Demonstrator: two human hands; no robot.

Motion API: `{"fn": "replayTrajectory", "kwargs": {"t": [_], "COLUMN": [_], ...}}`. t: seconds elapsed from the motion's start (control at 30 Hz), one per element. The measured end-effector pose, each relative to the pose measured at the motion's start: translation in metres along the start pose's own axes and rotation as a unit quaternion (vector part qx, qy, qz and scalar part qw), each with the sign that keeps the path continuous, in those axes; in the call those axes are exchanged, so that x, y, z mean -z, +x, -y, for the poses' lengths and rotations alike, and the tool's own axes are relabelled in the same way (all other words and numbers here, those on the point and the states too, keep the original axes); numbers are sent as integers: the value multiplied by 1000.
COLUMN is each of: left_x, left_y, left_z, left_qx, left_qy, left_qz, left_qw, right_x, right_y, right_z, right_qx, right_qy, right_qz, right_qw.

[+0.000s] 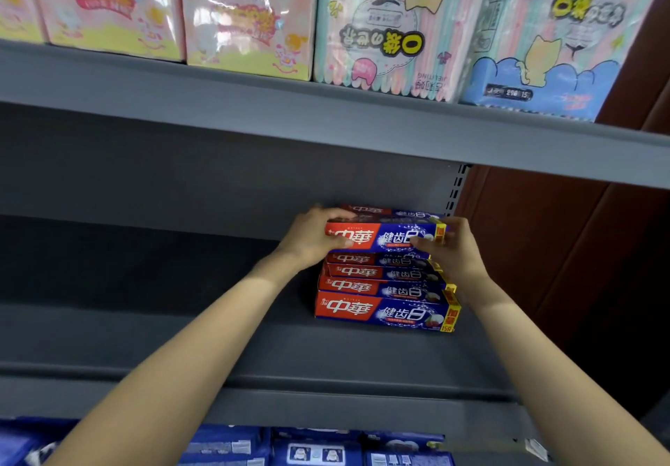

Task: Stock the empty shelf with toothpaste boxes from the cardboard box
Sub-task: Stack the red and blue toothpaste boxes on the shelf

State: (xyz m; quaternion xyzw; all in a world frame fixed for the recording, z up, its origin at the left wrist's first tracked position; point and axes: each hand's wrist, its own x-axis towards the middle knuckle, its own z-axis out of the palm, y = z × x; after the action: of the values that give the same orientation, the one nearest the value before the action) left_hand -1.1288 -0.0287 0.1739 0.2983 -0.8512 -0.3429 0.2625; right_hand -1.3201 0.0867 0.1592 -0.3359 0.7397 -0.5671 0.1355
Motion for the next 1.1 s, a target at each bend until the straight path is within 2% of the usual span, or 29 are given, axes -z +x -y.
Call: {"fn": "replayTrajectory", "kwargs": {"t": [0.07, 0.23, 0.37, 0.43, 0.53, 0.6, 0.67, 0.77, 0.83, 0.97, 1.1], "left_x": [-10, -25, -26, -29, -33, -33, -31, -18, 0, 53, 112], "left_y": [2, 2, 2, -1, -11, -20, -29, -53, -79, -155, -257], "left_z": [-1, 1, -4, -7, -14, -20, -24, -24, -15, 17, 57], "left_qx": [-4, -9, 0, 7, 2, -12, -27, -72, -85, -16, 83], "left_qy": [41, 82, 102, 110, 153, 178, 227, 335, 362, 397, 355], "left_qz": [5, -3, 3, -4, -65, -118, -163, -209, -241, -218, -221], "left_qw": [999, 997, 995, 994, 986, 977, 960, 916, 896, 892, 904], "right_x": [6, 11, 11, 12, 7, -3, -17, -43, -61, -113, -190], "right_y": [-1, -6, -8, -12, -23, -32, -43, -64, -84, -150, -244], "right_z": [-3, -14, -15, -12, -2, 7, 19, 35, 45, 66, 90], "right_qx": [23, 76, 93, 133, 224, 271, 276, 280, 291, 333, 354], "right_qy": [-87, -223, -275, -308, -348, -349, -331, -292, -256, -202, -182], "right_qz": [3, 5, 4, -4, -10, 13, 53, 106, 132, 184, 253], "right_qw": [996, 972, 957, 942, 910, 897, 901, 908, 912, 903, 882]}}
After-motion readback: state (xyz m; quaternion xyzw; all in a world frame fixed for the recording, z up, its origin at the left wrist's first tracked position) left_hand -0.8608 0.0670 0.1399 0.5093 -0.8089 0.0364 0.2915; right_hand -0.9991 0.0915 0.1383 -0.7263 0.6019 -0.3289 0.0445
